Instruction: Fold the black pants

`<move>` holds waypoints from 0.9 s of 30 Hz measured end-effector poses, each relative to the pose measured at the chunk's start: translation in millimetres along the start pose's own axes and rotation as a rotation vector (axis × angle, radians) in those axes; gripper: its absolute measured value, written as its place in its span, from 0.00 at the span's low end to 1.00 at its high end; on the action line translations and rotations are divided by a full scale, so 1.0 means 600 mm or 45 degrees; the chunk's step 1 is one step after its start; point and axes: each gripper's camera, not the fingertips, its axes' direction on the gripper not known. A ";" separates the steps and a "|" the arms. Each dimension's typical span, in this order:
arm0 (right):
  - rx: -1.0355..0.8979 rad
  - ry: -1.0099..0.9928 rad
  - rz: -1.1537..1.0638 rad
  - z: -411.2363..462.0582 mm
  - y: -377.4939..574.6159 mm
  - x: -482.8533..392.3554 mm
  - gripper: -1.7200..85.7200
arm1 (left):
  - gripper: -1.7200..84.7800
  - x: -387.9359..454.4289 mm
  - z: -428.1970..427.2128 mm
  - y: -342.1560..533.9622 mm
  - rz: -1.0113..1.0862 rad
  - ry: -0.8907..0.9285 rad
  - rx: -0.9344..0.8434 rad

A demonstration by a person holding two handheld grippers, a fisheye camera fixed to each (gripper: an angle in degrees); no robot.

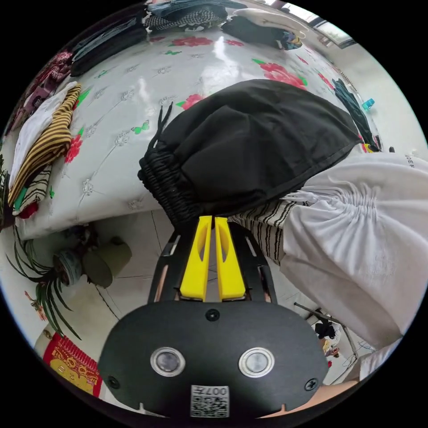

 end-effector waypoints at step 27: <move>0.120 -0.678 0.217 0.035 -0.040 -0.085 0.02 | 0.02 -0.144 0.110 0.123 -1.011 1.185 0.943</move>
